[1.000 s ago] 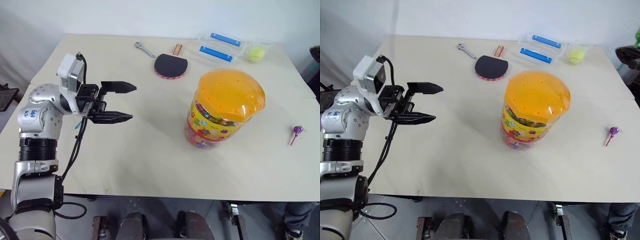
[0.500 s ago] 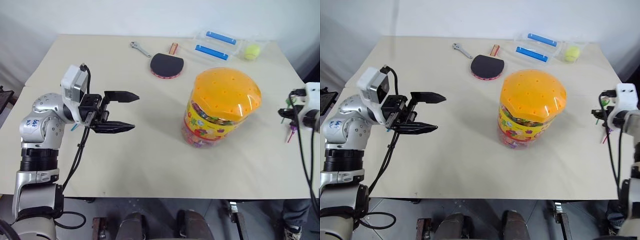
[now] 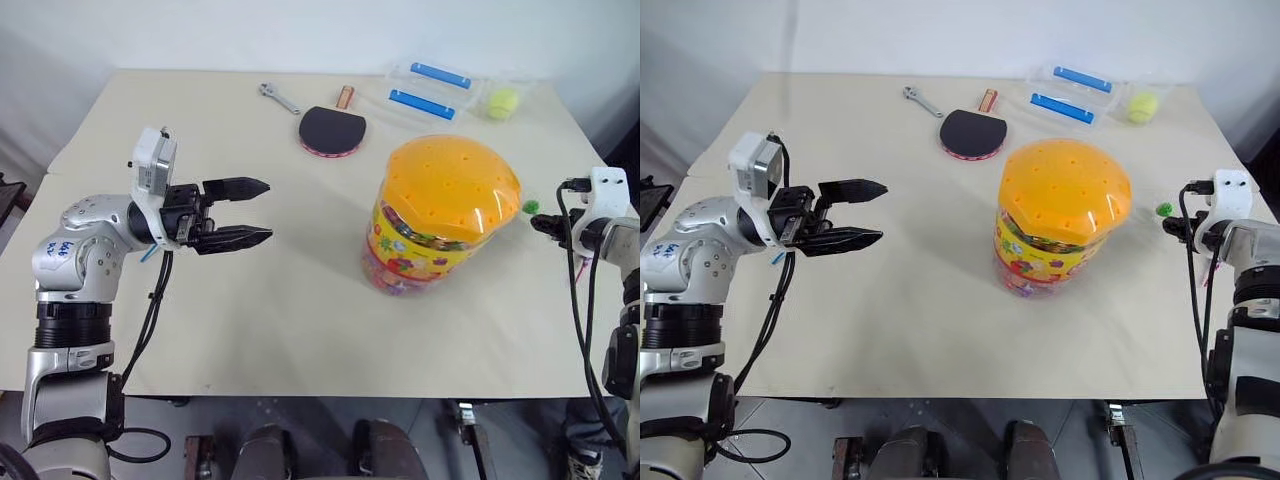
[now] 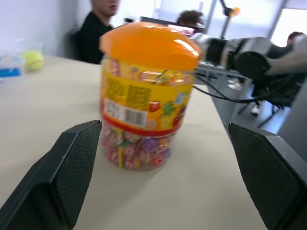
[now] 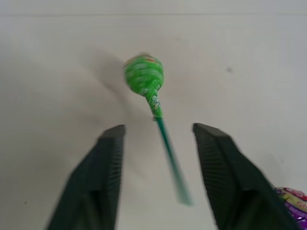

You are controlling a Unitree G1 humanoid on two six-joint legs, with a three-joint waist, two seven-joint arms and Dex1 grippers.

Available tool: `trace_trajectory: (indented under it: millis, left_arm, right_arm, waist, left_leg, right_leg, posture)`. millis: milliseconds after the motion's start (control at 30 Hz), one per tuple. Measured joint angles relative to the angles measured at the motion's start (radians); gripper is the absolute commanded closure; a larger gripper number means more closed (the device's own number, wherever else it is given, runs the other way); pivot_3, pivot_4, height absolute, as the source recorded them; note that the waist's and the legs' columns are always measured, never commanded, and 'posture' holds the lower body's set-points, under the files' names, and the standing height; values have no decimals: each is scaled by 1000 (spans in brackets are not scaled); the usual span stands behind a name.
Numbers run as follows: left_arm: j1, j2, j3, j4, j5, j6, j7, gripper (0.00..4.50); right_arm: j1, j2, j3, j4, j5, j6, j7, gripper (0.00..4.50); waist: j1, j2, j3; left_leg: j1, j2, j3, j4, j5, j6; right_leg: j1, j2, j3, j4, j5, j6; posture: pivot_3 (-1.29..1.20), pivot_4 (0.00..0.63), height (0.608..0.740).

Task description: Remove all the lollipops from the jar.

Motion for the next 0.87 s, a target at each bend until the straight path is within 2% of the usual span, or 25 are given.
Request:
trace_trajectory:
  millis: [100,267,367,500,567,700,867]
  left_arm:
    - [13,0,0,0,25,-8,54,0]
    - [18,-10,8,-1,32,29,148,0]
    - [50,-23,19,-5,20,34,158,0]
    - [97,-19,36,1,-1,56,144,0]
    - [144,11,35,3,5,45,115,0]
    - [187,40,30,36,40,8,86,0]
    - [266,49,43,30,47,-33,82,0]
  right_arm:
    - [53,-16,-29,-84,2,48,6,37]
    - [245,-62,-113,-433,84,189,82,37]
    - [457,-96,-187,-712,158,215,180,37]
    - [692,-90,-268,-899,207,113,316,37]
    - [848,-72,-333,-1028,271,-15,483,37]
    - [1009,-67,-338,-1113,306,-167,692,37]
    - [1003,-3,-265,-1068,275,-299,717,37]
  waist:
    - [5,0,0]
    - [11,0,0]
    - [13,0,0]
    - [13,0,0]
    - [15,1,0]
    - [15,0,0]
    - [13,0,0]
  left_leg:
    - [0,0,0,0,0,0]
    - [0,0,-1,1,0,0]
    - [0,0,-1,0,0,0]
    - [0,-1,1,1,0,0]
    - [2,0,1,-1,0,-1]
    - [2,0,1,1,0,-1]
    - [4,0,1,2,0,-1]
  right_leg:
    - [0,0,0,0,0,0]
    - [0,0,0,0,0,0]
    - [0,0,0,0,0,0]
    - [0,0,1,0,0,0]
    - [1,1,1,-1,0,0]
    - [3,1,1,-3,0,0]
    - [4,1,1,-3,0,0]
  posture:
    - [0,150,740]
    - [0,150,740]
    - [0,150,740]
    - [0,150,740]
    - [0,150,740]
    - [0,150,740]
    - [0,150,740]
